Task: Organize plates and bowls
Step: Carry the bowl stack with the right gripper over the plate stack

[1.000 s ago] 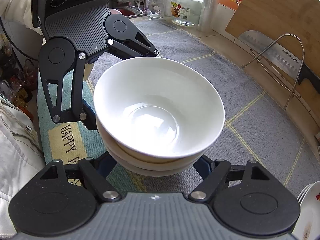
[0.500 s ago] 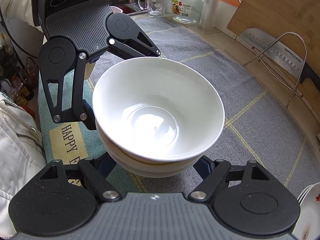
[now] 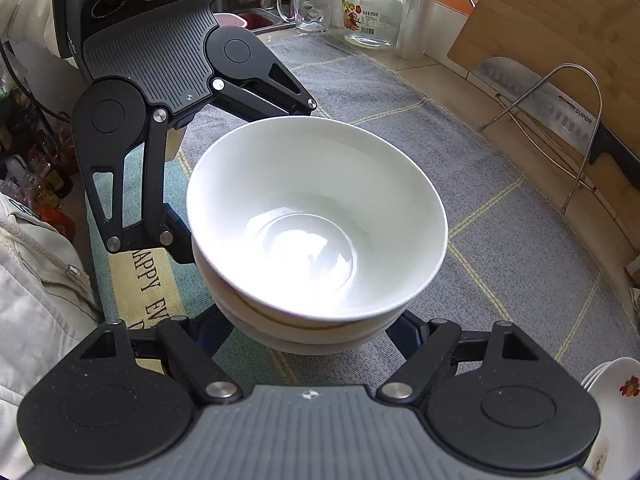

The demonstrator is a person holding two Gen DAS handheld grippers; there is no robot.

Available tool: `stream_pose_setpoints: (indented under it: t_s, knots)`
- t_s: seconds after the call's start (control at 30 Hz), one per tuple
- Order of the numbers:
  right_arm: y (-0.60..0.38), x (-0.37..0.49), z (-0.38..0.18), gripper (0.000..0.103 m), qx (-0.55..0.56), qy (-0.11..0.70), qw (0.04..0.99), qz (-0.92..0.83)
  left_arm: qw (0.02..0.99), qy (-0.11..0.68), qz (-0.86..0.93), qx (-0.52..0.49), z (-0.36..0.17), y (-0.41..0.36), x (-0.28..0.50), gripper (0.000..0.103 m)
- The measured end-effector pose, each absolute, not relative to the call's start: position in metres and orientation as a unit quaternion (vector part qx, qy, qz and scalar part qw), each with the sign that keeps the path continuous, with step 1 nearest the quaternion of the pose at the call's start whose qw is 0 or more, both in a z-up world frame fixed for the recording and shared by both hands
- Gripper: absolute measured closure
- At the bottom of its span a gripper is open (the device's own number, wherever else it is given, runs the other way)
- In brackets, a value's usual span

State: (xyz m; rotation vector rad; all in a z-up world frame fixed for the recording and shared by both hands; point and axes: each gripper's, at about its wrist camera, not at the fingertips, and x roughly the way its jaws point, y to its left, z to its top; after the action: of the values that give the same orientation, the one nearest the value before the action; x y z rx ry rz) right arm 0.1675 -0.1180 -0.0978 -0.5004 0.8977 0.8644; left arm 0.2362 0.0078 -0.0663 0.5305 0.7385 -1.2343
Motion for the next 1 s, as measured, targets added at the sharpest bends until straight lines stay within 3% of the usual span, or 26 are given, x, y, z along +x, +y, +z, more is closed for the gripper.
stream_pose_setpoints:
  t_s: [1.0]
  knots:
    - [-0.321, 0.200, -0.051, 0.018, -0.275, 0.374, 0.805, 0.370, 0.749, 0.277, -0.545, 0.257, -0.028, -0.204, 0.257, 0.025]
